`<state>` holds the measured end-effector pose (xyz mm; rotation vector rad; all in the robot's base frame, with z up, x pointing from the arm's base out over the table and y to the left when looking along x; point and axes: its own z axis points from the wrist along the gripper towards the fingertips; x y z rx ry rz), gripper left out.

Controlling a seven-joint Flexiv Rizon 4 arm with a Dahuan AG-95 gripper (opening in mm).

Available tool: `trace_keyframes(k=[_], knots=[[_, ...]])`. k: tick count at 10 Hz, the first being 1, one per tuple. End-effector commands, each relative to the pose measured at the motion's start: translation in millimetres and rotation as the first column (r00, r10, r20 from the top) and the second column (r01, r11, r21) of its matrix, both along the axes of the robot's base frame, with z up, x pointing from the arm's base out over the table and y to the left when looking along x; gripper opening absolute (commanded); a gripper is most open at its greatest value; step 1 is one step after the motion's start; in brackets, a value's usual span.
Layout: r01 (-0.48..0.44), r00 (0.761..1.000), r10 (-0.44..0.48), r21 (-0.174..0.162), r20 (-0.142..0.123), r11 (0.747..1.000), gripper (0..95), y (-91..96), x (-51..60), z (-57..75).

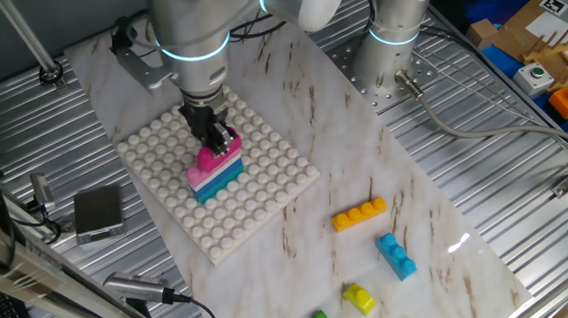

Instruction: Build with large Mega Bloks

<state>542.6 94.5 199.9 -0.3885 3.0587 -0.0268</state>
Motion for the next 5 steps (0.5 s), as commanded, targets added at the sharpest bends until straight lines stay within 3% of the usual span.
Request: trace_keyframes(k=[1, 2, 5], knots=[[0.0, 1.0, 0.0, 0.002, 0.001, 1.0, 0.0, 1.2, 4.9, 0.6], [0.003, 1.0, -0.003, 0.002, 0.002, 1.0, 0.0, 2.2, 13.2, 1.8], [0.021, 1.0, -0.021, 0.008, 0.007, 1.0, 0.0, 1.8, 20.4, 0.9]])
